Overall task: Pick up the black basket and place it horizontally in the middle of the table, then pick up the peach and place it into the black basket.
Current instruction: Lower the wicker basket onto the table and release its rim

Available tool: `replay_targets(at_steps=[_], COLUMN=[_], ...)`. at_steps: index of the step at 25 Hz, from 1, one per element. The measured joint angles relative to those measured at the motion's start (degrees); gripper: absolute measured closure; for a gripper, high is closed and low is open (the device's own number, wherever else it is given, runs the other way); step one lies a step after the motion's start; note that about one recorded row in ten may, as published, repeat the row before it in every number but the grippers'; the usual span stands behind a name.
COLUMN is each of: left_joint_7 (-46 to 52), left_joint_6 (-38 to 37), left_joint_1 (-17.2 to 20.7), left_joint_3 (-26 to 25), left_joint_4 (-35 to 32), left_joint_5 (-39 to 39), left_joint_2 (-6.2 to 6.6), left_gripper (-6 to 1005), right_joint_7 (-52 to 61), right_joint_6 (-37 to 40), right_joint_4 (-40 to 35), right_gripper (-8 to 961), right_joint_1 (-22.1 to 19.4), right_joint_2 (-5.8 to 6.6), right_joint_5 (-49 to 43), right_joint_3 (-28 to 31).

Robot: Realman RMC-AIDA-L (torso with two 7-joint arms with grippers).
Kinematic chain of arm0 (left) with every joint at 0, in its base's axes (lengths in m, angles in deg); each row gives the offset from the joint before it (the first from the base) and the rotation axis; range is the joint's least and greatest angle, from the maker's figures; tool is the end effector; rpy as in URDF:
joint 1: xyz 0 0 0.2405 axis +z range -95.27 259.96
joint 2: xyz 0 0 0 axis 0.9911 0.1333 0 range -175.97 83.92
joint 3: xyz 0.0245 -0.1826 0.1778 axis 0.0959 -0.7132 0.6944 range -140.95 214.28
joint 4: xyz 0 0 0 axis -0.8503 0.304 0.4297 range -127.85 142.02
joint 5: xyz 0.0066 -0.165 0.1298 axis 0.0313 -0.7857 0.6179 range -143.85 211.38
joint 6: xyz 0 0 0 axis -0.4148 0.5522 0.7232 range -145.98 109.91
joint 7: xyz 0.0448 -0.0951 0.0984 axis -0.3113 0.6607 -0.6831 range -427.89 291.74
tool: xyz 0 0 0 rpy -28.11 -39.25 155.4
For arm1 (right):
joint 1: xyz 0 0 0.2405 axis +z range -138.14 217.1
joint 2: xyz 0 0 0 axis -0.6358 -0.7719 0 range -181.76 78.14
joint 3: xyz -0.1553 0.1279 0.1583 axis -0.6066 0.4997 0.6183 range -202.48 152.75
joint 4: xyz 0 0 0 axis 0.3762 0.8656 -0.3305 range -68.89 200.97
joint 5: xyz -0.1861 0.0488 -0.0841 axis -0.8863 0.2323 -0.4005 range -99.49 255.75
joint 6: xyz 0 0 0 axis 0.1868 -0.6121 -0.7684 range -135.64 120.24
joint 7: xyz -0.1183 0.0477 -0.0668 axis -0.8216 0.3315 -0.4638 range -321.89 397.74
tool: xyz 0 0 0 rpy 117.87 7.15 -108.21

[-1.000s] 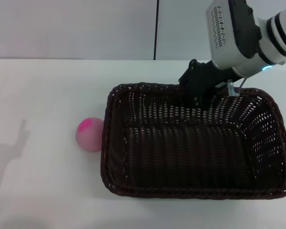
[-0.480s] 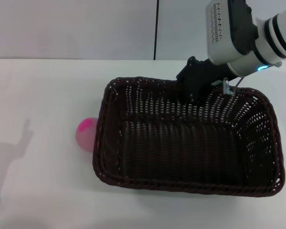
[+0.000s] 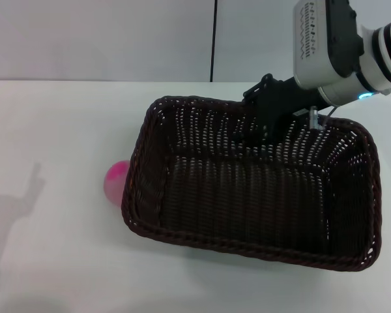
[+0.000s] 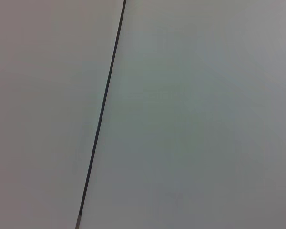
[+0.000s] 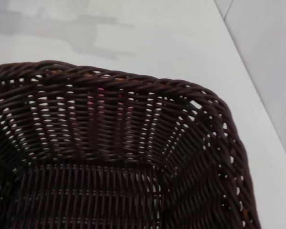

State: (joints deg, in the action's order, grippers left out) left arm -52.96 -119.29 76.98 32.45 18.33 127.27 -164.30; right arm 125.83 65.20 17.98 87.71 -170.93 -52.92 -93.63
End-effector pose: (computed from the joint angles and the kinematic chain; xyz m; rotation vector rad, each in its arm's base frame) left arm -0.3503 0.1772 0.0060 -1.4147 -0.5088 -0.9723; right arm 0.1532 0.4061 -0.0432 -2.9260 -0.1430 -0.1481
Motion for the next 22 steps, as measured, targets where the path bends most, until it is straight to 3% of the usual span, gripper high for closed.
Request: replay_targets(at_steps=[3,7,14,19,22], left_joint_7=[0.0,0.0,0.0,0.74,4.93], left_joint_6=[-0.06,-0.17,-0.47,-1.13,-2.4], left_joint_1=[-0.03,-0.15,-0.18,0.28,0.26], left_joint_3=[0.0,0.0,0.0,0.95,4.53], left_joint_4=[-0.02,-0.09,-0.18,-1.26,-5.59], left_joint_5=[0.0,0.0,0.0,-0.01,0.06], left_joint_2=[0.06,0.07,0.06,0.07,0.1], left_gripper=[188,189,190,191,192], right_joint_7=[-0.12,-0.58,-0.23,3.88,7.29], right_joint_6=[-0.12,-0.32,-0.42,0.08,0.15], right_joint_4=[-1.36,-5.27,-6.87,-19.15,-28.59], right_gripper=[480,402,265,264,264], right_joint_1=[-1.14,-4.1,-5.55,-11.81,-17.7], right_joint_2=[-0.04,-0.05,-0.06,0.02,-0.04], right_joint_5=[0.96,4.13,4.62,4.93,5.06], right_joint_3=[-1.55,-4.79,-8.67,-8.95,-8.59])
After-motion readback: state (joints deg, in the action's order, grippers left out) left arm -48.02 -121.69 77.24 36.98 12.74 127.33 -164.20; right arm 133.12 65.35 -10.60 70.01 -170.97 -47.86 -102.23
